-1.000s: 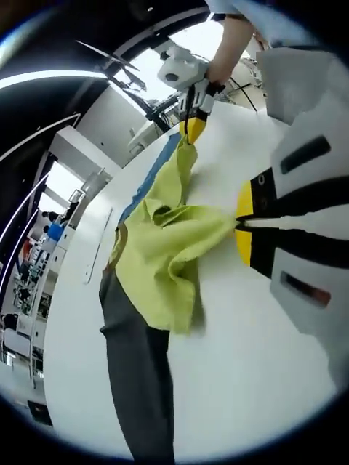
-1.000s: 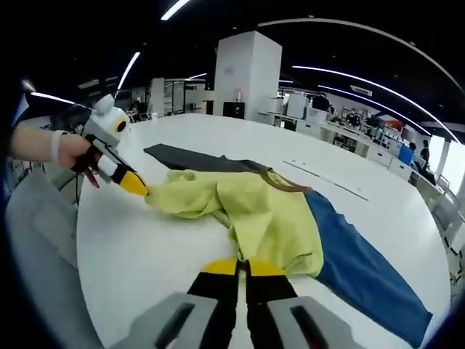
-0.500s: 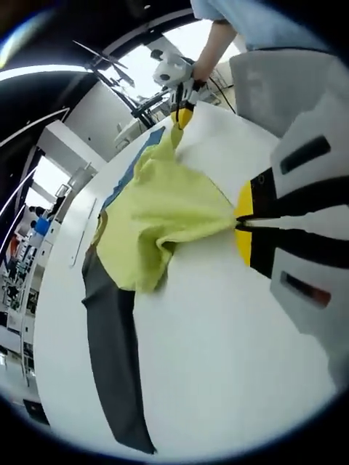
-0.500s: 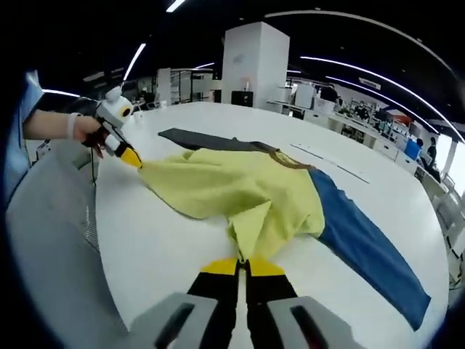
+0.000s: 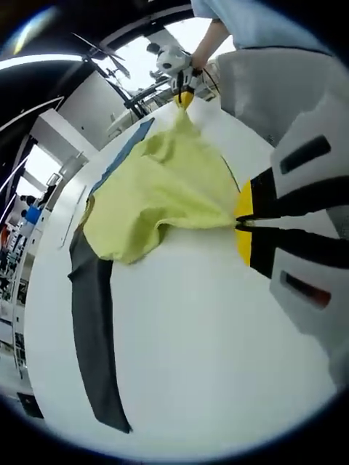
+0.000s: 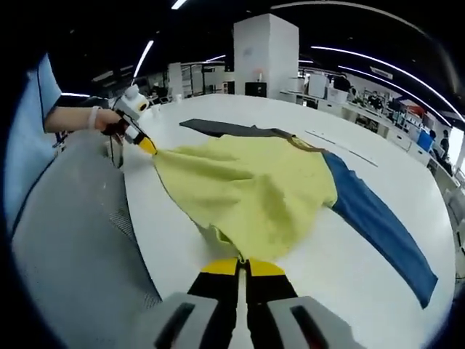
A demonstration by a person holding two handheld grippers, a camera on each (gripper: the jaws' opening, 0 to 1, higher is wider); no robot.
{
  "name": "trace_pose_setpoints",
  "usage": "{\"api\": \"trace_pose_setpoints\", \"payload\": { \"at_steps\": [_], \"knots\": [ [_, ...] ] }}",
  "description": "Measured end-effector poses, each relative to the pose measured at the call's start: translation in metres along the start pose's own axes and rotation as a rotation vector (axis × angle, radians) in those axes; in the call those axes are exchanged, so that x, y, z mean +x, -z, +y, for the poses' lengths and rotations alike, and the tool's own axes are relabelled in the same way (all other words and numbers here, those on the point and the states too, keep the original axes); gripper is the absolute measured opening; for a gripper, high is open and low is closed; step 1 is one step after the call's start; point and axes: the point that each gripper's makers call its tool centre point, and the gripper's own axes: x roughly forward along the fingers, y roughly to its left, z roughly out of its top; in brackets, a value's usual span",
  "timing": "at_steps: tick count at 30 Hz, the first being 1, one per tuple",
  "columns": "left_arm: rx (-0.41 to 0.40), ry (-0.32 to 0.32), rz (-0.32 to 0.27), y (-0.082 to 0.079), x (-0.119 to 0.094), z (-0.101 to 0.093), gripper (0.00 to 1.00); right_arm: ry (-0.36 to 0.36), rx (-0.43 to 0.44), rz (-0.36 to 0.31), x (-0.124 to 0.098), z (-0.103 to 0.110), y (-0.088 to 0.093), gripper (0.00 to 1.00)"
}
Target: Fold the garment on the visible template until the final outline fits inside the template.
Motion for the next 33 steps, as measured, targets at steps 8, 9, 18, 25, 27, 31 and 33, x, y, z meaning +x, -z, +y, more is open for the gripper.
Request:
{"api": "trace_pose_setpoints", "payload": {
  "at_steps": [8,9,18,25,27,31,33],
  "knots": [
    [-0.021,0.0,0.021,0.015,-0.003,0.002,0.0,-0.01,0.007,0.036,-0.011,0.003,0.014,0.0],
    [-0.023,0.001,0.021,0.016,-0.003,0.001,0.0,-0.014,0.003,0.037,-0.012,0.004,0.015,0.0],
    [-0.039,0.013,0.043,0.026,-0.005,-0.002,0.0,-0.033,-0.032,0.088,-0.019,0.012,0.032,0.0],
    [-0.063,0.032,0.067,0.032,-0.007,-0.007,0.0,-0.032,-0.038,0.113,-0.017,0.012,0.043,0.0],
    [-0.069,0.041,0.076,0.035,-0.006,-0.008,0.0,-0.032,-0.033,0.117,-0.016,0.011,0.045,0.0],
    [-0.075,0.041,0.08,0.037,-0.005,-0.007,0.0,-0.03,-0.01,0.115,-0.016,0.01,0.047,0.0],
    [-0.07,0.044,0.078,0.038,-0.004,-0.008,0.0,-0.031,-0.009,0.115,-0.016,0.01,0.047,0.0]
  ]
}}
